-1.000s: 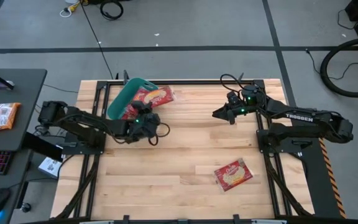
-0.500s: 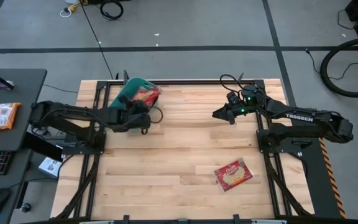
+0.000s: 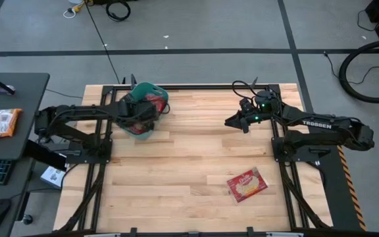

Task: Sort popcorn bags into baskets
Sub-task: Put the red popcorn bag into the green bin, then adjust the red popcorn bags in the green bin

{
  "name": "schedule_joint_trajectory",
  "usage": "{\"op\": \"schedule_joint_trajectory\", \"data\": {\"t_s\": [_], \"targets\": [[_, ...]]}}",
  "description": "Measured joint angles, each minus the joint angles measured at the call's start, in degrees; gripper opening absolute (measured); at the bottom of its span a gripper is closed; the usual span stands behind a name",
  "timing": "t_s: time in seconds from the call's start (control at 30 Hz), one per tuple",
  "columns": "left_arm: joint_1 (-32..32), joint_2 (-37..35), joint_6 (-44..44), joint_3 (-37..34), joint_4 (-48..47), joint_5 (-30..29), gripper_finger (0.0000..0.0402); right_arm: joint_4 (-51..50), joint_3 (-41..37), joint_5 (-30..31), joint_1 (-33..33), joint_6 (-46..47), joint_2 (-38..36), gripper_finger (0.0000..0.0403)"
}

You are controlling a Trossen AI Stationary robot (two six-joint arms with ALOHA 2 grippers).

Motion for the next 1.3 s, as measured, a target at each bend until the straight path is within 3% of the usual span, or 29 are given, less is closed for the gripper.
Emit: {"op": "schedule_joint_trajectory", "data": {"t_s": [0.3, 0.6, 0.77, 1.03, 1.3], "targets": [[4.1, 2.8, 3.2, 0.0, -1.0, 0.8, 0.0034, -0.1, 0.0, 0.1, 0.0, -0.9, 0.0, 0.0154], [0.0, 3.6, 11.4, 0.0, 0.4, -0.5, 0.0041, -0.2, 0.0, 0.1, 0.0, -1.1, 0.0, 0.0154], [-1.6, 3.6, 12.2, 0.0, 0.6, 0.1, 0.0082, -0.2, 0.0, 0.1, 0.0, -1.2, 0.0, 0.0154], [-1.5, 3.6, 13.0, 0.0, 4.1, 7.2, 0.0165, -0.2, 0.0, 0.1, 0.0, -1.2, 0.0, 0.0154], [0.4, 3.6, 13.9, 0.0, 13.2, 10.9, 0.018, -0.2, 0.0, 0.0, 0.0, -1.3, 0.0, 0.0154]]}}
